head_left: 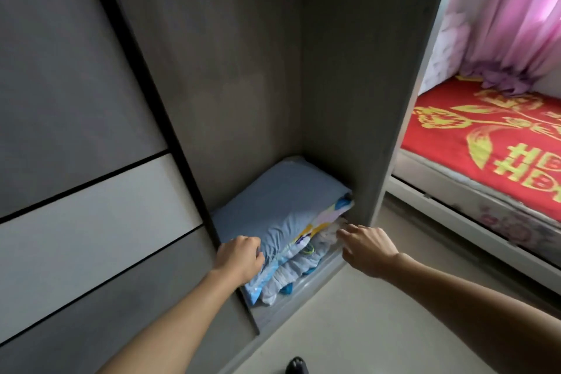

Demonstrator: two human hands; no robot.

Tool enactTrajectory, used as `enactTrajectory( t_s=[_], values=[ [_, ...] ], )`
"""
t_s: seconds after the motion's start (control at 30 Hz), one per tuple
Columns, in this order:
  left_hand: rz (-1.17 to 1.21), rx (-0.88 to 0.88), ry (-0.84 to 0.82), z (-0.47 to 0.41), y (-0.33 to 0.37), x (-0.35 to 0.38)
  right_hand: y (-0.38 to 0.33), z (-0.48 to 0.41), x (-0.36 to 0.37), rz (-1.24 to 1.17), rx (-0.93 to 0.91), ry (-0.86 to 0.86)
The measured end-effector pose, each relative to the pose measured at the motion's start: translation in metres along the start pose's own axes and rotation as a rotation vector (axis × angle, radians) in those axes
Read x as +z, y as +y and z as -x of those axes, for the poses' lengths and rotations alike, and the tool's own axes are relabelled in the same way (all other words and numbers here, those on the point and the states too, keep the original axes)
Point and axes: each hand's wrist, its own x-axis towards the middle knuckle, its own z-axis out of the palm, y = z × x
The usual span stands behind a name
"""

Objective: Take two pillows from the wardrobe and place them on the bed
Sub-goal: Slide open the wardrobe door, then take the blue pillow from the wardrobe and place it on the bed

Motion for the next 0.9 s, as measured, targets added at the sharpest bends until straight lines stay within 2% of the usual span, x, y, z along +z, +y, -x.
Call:
enactTrajectory(
  t_s=[0.3, 0.5, 0.73, 0.9],
  values=[
    [0.138, -0.062, -0.189, -0.163, 0.019, 0.055, 0.090, -0.132, 0.026, -0.010, 0.109, -0.076],
    [0.197, -0.148, -0.320, -0.223, 0.014, 0.080, 0.120, -0.194, 0.058, -0.036, 0.097, -0.176],
    [0.213, -0.333, -0.395, -0.270, -0.005, 0.117, 0.154, -0.300, 0.115, -0.046, -0.053, -0.315],
    [0.242, -0.488, -0.369, -0.299, -0.006, 0.164, 0.166, -0.380, 0.182, 0.013, -0.236, -0.402]
  ],
)
